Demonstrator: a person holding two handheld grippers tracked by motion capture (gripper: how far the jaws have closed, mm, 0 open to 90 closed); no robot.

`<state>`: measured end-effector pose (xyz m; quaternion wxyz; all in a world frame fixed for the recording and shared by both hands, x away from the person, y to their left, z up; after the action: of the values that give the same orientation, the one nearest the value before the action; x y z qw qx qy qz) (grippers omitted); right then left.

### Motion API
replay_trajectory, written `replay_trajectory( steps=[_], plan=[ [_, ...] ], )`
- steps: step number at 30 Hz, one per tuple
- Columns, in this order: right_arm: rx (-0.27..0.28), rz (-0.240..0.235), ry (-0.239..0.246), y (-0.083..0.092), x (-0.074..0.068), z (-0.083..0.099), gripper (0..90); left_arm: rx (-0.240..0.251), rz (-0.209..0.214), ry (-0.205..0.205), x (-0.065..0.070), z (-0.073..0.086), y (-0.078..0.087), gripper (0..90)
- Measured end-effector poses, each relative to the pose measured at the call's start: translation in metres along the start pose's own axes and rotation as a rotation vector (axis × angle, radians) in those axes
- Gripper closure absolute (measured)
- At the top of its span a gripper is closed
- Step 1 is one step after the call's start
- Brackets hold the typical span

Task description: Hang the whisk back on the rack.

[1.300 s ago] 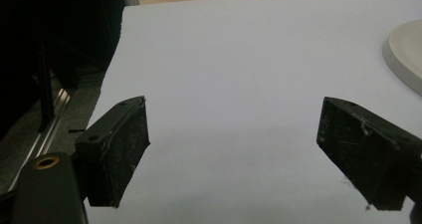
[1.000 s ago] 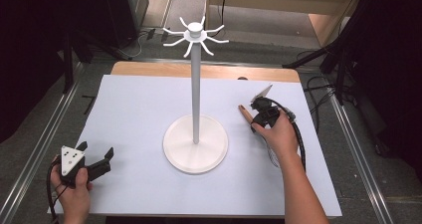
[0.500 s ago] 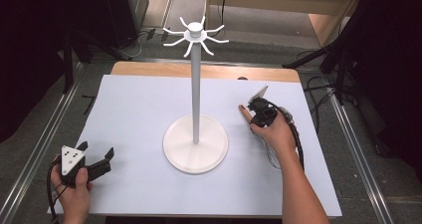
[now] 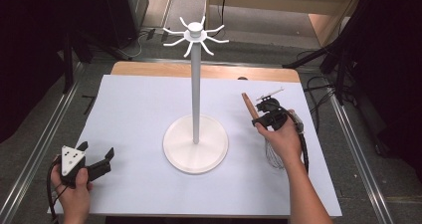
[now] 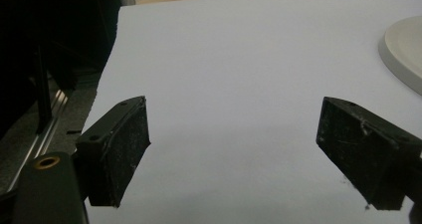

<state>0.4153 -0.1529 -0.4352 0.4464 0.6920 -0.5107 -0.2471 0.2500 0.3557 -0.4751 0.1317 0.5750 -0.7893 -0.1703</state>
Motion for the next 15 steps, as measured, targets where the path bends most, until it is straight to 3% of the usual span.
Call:
replay_trajectory(
  steps=[4,5,15],
  plan=[
    [0.09,-0.016,-0.005,0.019,-0.002,0.002,70.9,-0.002,-0.001,-0.001,0.0,0.0,0.0,14.2],
    [0.14,-0.04,-0.01,0.028,-0.004,0.003,70.9,-0.003,-0.001,-0.002,0.0,0.0,0.0,14.2],
    [0.286,-0.097,-0.033,0.051,-0.016,0.007,70.9,-0.007,-0.002,-0.007,0.0,0.0,0.0,14.2]
  ],
)
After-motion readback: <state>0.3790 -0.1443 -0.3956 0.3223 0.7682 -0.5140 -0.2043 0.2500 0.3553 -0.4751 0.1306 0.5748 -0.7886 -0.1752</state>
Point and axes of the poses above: each handheld gripper's, and its own axes: y roughly backward along the jaws, z roughly out of its underside, x roughly to its right, the point moved 3 cm from there along -y, roughly forward along the jaws, and after that the axes turned 10 degrees about z, right-handed, at the moved point
